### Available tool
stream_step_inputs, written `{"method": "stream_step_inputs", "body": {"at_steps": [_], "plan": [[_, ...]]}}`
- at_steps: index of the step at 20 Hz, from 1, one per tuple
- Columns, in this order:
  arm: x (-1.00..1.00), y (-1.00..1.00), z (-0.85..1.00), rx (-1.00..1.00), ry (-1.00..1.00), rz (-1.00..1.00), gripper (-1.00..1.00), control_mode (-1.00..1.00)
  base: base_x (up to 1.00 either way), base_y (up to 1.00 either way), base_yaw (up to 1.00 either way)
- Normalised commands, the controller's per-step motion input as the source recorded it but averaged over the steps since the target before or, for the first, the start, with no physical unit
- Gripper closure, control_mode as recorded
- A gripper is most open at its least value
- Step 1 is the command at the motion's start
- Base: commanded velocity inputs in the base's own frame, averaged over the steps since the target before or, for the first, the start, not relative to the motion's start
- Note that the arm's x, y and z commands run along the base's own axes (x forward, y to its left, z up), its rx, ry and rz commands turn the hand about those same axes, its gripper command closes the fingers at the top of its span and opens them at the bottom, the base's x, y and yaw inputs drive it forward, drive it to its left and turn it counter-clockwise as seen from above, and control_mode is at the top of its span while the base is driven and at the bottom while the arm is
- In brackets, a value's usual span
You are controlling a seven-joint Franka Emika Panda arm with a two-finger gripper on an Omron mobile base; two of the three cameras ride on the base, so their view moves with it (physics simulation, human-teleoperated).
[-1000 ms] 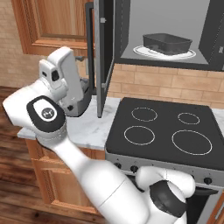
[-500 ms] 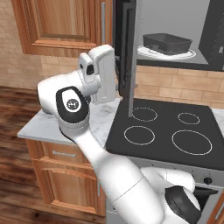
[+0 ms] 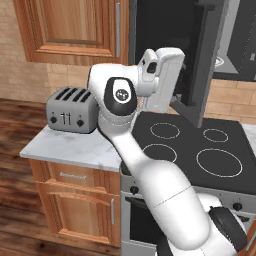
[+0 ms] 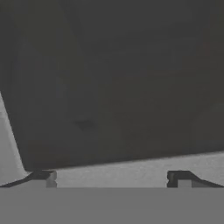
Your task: Place the tupperware containing the fish and carrot meal in the microwave. Close the microwave door and press the start button to reheat the meal.
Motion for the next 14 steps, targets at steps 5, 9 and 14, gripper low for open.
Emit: {"method": "stream_step_inputs", "body": {"at_steps": [5, 9, 14], "plan": [[0.0, -1.0, 0.0, 0.26, 0.0, -0.06, -1.0, -1.0, 0.0, 0.0, 0.0], [0.25, -0.99, -0.1, 0.23, 0.0, 0.02, -1.0, -1.0, 0.0, 0.0, 0.0], [0.57, -0.7, -0.24, 0.11, 0.02, 0.1, -1.0, -1.0, 0.0, 0.0, 0.0]]}}
